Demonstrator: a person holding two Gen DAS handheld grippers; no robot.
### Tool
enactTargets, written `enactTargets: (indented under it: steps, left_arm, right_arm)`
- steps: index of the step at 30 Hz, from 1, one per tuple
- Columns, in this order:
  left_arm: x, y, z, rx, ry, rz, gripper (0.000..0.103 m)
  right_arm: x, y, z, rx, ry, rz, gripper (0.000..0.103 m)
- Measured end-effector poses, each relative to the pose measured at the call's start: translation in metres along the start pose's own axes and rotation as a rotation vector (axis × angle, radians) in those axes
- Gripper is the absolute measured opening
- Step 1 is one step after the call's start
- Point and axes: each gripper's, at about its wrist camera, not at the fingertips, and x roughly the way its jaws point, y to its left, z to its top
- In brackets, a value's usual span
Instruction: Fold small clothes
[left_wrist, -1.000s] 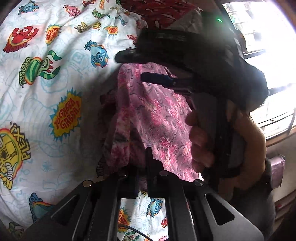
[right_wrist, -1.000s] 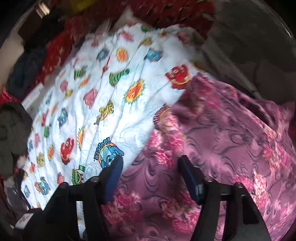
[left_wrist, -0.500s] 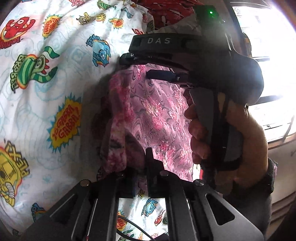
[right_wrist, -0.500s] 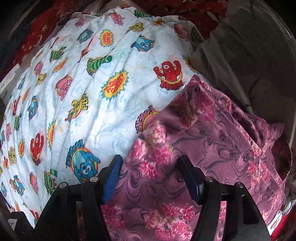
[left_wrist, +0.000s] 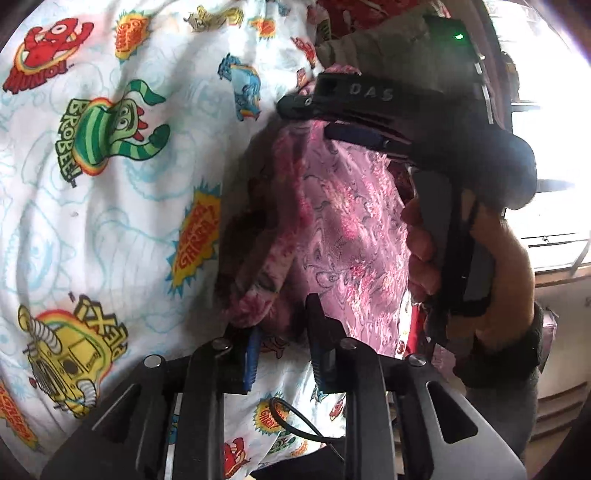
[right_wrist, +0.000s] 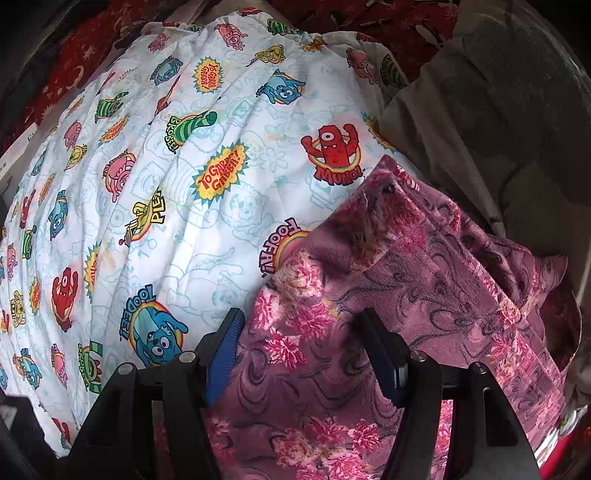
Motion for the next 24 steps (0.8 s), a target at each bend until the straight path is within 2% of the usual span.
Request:
enactTargets:
  steps: [7, 10, 13, 19, 24]
  left_arm:
    - [0.002, -0.024, 0.006, 0.115, 0.007, 0.073, 0.023]
    - [0.008, -0.034, 0.009, 0.185, 0.055, 0.140, 0.028]
    - [0.015, -0.040, 0.008, 0.280, 0.114, 0.205, 0.028]
    - [0.011, -0.046, 0.008, 0.374, 0.167, 0.221, 0.031]
    - [0.002, -0.039, 0.016, 0.343, 0.154, 0.198, 0.031]
  right_arm:
    - [0.000, 0.000, 0.009, 0.008, -0.007, -0.011, 0.066]
    - [-0.001, -0.001, 0.010, 0.013, -0.007, 0.012, 0.066]
    - [-0.006, -0.010, 0.007, 0.044, -0.008, 0.035, 0.066]
    - [-0.014, -0.030, -0.001, 0.090, -0.017, 0.086, 0.066]
    - [-0.016, -0.046, 0.003, 0.141, -0.036, 0.138, 0.066]
